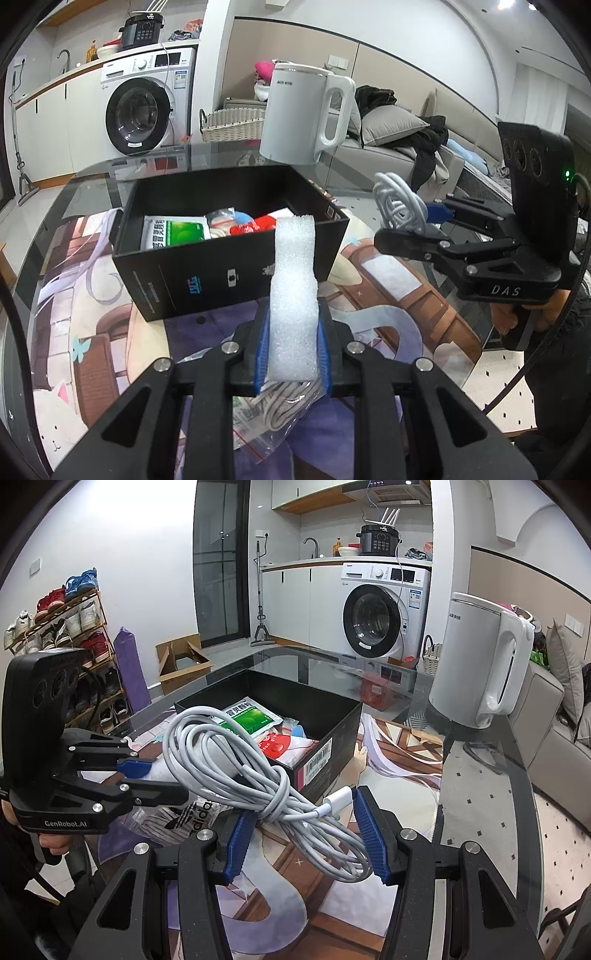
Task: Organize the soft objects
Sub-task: 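Grasp the white foam strip with the left gripper while the right gripper grasps the coiled white cable, then lower the foam strip and cable into the black box and open both grippers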
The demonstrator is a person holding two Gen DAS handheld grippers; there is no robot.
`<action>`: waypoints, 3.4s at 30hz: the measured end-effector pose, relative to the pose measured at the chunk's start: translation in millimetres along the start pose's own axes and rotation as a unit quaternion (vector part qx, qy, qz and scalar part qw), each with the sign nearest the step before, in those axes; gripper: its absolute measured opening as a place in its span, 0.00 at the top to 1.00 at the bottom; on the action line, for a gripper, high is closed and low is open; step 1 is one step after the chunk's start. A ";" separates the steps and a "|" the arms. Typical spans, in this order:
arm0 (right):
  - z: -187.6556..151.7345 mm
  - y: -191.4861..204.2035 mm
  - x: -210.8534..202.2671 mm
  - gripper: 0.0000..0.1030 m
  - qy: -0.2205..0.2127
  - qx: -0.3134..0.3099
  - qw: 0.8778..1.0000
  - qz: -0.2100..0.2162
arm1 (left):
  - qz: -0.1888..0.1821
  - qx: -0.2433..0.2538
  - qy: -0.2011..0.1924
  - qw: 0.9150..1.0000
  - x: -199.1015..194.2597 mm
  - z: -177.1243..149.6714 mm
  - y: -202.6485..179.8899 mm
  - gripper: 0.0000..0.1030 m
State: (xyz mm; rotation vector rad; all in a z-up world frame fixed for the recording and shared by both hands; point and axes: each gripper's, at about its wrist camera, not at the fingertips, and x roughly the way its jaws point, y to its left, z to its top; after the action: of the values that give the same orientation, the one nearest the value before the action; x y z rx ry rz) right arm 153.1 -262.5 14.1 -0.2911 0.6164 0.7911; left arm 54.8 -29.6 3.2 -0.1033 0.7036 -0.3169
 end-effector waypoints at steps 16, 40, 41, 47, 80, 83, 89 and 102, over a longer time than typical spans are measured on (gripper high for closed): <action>6.0 2.1 -10.8 0.47 -0.021 0.009 1.000 0.006 | 0.010 -0.025 -0.055 0.998 -29.0 15.6 20.8 0.81; 72.8 24.0 10.5 0.48 -0.055 0.012 0.998 0.024 | 0.049 -0.032 -0.087 0.995 -22.7 59.8 52.2 0.81; 74.6 24.1 12.6 0.48 -0.056 0.013 0.998 0.026 | 0.051 -0.034 -0.086 0.994 -21.9 59.7 54.1 0.81; 86.9 21.7 31.2 0.48 -0.055 0.021 0.998 0.035 | 0.063 -0.045 -0.087 0.993 -19.8 59.0 64.6 0.81; 90.5 18.0 106.6 0.18 -0.001 -0.016 1.000 -0.027 | 0.067 -0.051 -0.088 0.993 -8.5 61.0 77.9 0.81; 84.3 16.9 96.3 0.17 -0.006 -0.012 1.000 -0.028 | 0.061 -0.042 -0.081 0.994 -1.5 61.9 72.4 0.81; 77.5 8.7 78.7 0.17 -0.013 -0.010 0.999 -0.033 | 0.070 -0.056 -0.063 0.994 14.7 66.5 75.5 0.78; 60.7 1.2 53.0 0.13 -0.021 0.000 0.999 -0.032 | 0.093 -0.060 -0.057 0.992 11.5 56.7 70.9 0.34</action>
State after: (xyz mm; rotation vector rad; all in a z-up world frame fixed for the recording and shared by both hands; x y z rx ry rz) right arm 205.5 -203.2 29.3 -0.2920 0.5649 0.7342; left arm 117.8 33.2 25.1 -0.1681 0.6138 -0.0881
